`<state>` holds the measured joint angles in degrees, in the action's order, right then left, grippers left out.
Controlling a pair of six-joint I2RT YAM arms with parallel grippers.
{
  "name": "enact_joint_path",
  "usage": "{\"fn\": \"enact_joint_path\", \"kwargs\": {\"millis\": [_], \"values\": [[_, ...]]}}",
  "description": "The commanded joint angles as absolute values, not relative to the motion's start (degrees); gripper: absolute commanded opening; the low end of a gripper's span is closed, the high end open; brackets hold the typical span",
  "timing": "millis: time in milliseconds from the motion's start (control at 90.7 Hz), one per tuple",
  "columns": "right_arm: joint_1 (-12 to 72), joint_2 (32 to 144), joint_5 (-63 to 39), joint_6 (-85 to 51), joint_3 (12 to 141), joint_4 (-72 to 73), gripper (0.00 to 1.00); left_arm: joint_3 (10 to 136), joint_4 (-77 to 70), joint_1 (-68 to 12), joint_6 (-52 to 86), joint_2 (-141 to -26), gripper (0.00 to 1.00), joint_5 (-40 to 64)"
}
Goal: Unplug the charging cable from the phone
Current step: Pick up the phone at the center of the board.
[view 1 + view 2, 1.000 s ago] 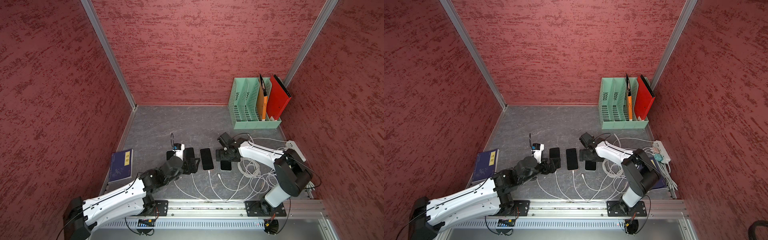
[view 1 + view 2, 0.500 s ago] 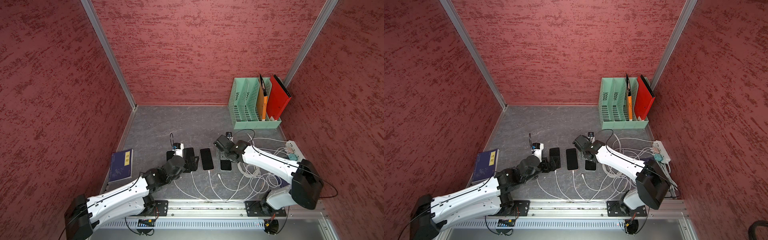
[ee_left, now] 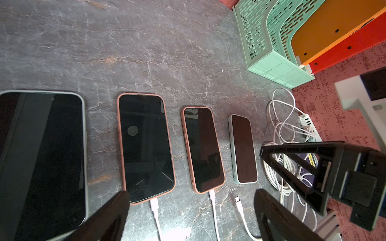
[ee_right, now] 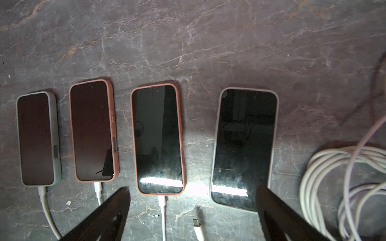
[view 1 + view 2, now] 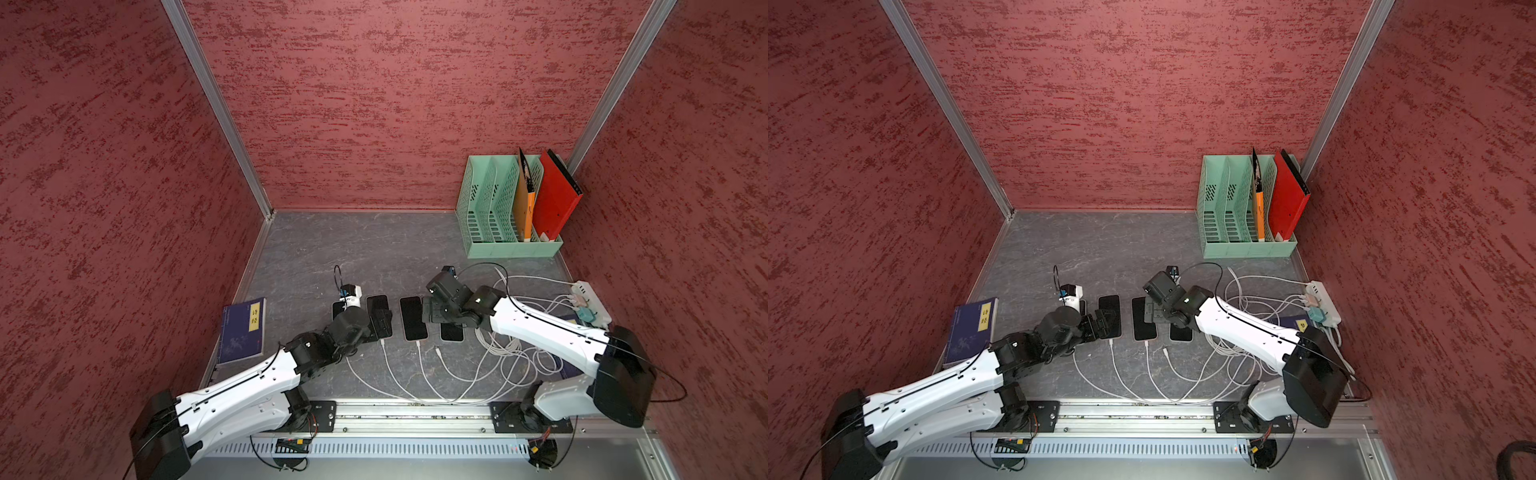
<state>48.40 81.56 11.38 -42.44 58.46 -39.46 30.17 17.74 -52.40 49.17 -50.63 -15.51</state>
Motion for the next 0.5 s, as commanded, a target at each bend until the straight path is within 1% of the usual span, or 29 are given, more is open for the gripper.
{"fn": "enact_joint_path", "kwargs": {"millis": [0, 165, 275, 364, 485], "values": [[48.9, 82.7, 9.0, -42.1, 60.2, -37.7, 0.98, 30.8, 19.7, -52.3, 48.2, -51.5, 0.97, -14.4], [49.1, 82.5, 9.1, -41.6, 60.7, -37.6, 0.98, 30.4, 18.2, -52.3, 48.5, -52.2, 0.97, -13.7], [49.2, 83.1, 6.5, -41.5, 61.5, -36.8, 0.98, 31.3, 19.2, -52.3, 47.6, -53.1, 0.97, -14.1], [49.8, 85.0, 6.2, -40.5, 62.9, -37.2, 0.98, 31.8, 19.0, -52.3, 46.7, -54.1, 0.98, -13.7], [51.1, 86.5, 4.8, -39.8, 65.1, -37.3, 0.98, 35.0, 22.6, -52.4, 45.6, -56.7, 0.98, -14.4]]}}
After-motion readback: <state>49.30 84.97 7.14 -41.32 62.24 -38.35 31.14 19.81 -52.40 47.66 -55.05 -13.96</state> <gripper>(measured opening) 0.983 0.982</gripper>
